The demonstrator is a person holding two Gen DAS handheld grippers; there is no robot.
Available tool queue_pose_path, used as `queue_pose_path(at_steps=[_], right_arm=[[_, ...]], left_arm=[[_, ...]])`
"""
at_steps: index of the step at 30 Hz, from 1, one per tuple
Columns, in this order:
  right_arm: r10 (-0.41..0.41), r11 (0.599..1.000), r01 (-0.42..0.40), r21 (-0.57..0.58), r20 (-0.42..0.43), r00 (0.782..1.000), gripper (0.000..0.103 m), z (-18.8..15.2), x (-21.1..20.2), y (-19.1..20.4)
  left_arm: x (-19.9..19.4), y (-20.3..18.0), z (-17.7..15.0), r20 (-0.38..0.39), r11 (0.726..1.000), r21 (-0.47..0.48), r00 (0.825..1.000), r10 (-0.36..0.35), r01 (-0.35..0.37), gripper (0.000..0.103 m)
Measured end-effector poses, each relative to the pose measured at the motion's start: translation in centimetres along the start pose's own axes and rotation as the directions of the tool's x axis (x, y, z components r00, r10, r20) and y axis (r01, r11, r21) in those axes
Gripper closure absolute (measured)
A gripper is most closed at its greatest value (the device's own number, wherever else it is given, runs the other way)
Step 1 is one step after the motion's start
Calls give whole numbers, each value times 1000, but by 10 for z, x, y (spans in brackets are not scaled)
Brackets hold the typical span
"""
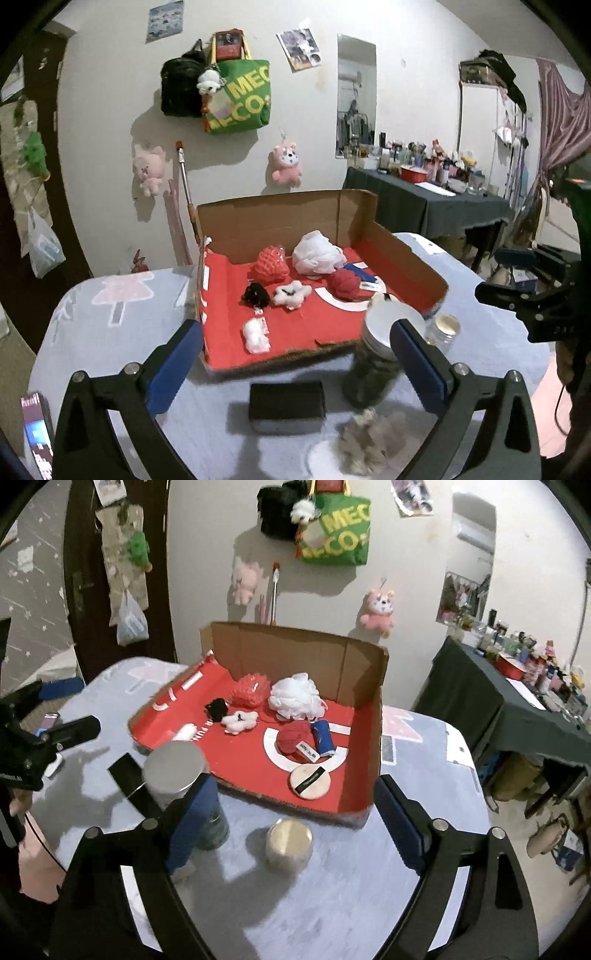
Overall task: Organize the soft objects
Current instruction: 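Withdraw both tools from the box toward the items on the table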
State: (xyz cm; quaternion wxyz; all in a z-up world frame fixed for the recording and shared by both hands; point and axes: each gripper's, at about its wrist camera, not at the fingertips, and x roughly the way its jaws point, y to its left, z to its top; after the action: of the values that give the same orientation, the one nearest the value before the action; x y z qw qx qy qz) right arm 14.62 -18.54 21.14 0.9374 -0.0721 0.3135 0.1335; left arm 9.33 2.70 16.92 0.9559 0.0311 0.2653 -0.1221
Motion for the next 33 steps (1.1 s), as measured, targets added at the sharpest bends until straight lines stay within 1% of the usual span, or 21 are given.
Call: queue_pose_path(at_steps=[3, 5, 7, 10, 13, 16, 19, 22, 25, 29, 33], right_arm=[[-29, 1000, 29, 10, 28, 999, 16, -18, -12, 6], [-46, 999, 45, 30, 45, 998, 16, -33, -18, 12], [-48, 998, 46, 51, 52, 997, 16, -44, -20, 14], [-47, 996, 43, 75, 58, 997, 16, -64, -20, 19], [-29, 995, 25, 100, 43, 999, 16, -82, -13, 22], [-26, 993, 24, 112, 17, 1000, 16, -96, -4, 24], [-10, 992, 13, 125, -20, 1000, 16, -107, 8, 24], [37, 988, -29, 150, -45, 998, 16, -114, 19, 26], [108, 980, -94, 174, -68, 992, 16, -117, 32, 29], [203, 962, -180, 204, -101, 974, 16, -116, 50, 37], [271, 946, -236, 223, -143, 952, 16, -112, 70, 49]], left_arm=[[-9, -8, -16, 10, 1000, -8, 1000, -1, 1, 0], [-13, -11, -29, 4, 1000, -30, 1000, -4, 4, 0], [-13, -13, -43, -5, 998, -62, 1000, -5, 4, 0], [-8, -17, -62, -29, 996, -85, 1000, -1, -1, 0], [-1, -20, -78, -65, 995, -95, 998, -9, 3, 0], [8, -22, -94, -106, 995, -103, 994, -20, 9, 0], [18, -21, -109, -154, 992, -123, 988, -35, 16, 0], [22, -19, -117, -179, 992, -126, 983, -38, 15, 0], [23, -16, -122, -200, 995, -101, 980, -24, 3, 0], [23, -10, -124, -211, 996, -91, 977, -19, 0, 0], [20, -1, -126, -219, 996, -92, 976, -14, -6, 0]])
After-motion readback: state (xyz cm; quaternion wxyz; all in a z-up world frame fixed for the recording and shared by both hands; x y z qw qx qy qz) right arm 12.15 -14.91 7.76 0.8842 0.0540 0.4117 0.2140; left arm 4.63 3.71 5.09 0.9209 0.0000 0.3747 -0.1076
